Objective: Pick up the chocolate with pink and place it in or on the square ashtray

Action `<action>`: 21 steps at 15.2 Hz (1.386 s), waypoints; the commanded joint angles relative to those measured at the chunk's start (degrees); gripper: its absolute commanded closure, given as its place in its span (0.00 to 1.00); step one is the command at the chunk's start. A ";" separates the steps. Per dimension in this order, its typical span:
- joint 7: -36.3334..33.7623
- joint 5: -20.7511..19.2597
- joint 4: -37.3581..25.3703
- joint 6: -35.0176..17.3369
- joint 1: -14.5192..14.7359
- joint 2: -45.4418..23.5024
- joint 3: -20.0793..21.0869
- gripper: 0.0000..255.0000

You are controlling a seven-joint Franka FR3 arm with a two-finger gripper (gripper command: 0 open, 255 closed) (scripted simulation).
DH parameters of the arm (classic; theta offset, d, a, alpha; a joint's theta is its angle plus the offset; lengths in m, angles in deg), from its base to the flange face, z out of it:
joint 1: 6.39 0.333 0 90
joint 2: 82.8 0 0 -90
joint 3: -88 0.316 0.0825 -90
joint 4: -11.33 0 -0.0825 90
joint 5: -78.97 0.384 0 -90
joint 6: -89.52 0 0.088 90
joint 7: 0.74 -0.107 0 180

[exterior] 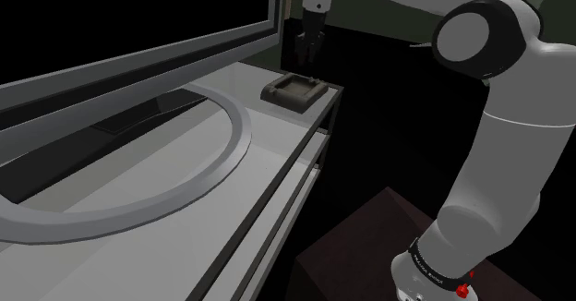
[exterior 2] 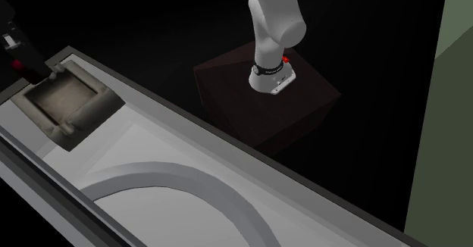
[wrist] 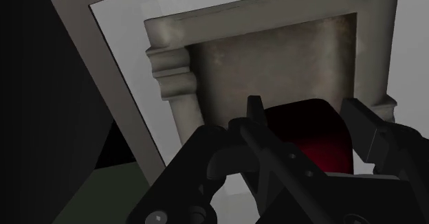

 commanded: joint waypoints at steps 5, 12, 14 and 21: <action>0.43 0.06 4.54 -4.53 -0.24 0.04 -0.12 1.00; 0.47 0.06 10.26 -10.02 -0.24 0.26 -0.12 1.00; 0.47 0.07 10.90 -10.68 -0.24 0.25 -0.12 1.00; 0.47 0.07 10.90 -10.68 -0.24 0.24 -0.12 0.00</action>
